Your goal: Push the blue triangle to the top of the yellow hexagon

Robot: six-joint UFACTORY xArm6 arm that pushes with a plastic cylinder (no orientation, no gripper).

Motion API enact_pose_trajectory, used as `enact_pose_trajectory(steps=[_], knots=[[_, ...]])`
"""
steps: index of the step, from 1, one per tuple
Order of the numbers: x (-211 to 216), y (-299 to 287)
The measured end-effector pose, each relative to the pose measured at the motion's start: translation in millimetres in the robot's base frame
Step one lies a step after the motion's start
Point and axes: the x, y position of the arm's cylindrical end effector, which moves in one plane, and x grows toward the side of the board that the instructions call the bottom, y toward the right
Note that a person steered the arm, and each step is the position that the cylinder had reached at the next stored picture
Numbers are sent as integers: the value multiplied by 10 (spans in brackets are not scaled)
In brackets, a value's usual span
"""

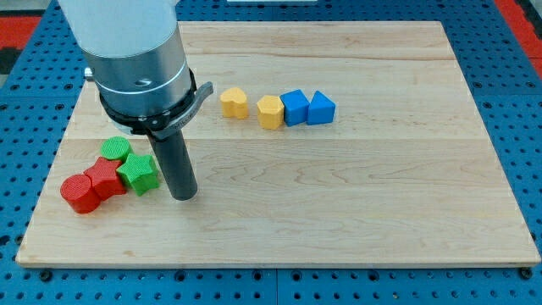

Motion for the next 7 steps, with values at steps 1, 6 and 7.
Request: enact_pose_trajectory(steps=[1, 6, 7], knots=[[8, 33], [-1097, 1711], [-1319, 1711]])
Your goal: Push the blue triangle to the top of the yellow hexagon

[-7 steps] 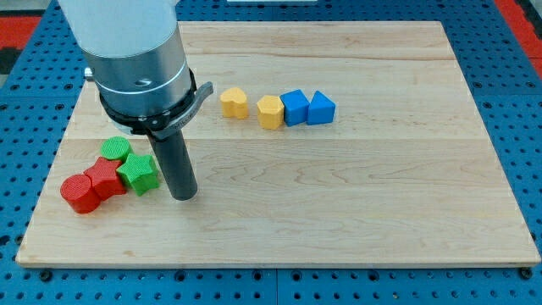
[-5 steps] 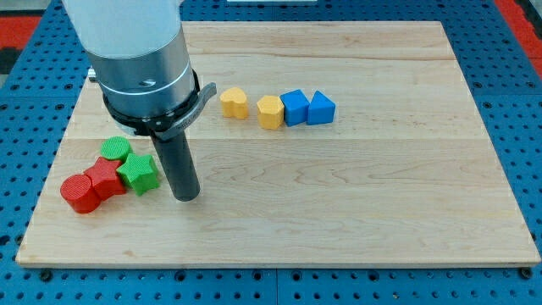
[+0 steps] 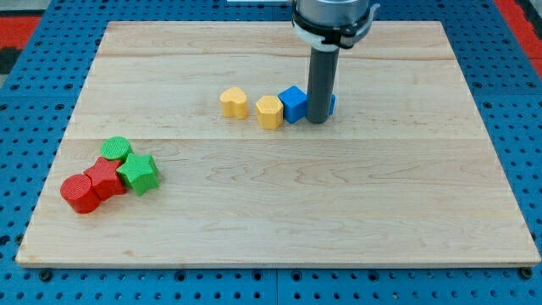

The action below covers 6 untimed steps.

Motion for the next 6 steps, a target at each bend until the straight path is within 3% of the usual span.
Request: enact_pose_trajectory(steps=[4, 5, 6], knots=[[-883, 825], [-796, 203], [-793, 98]])
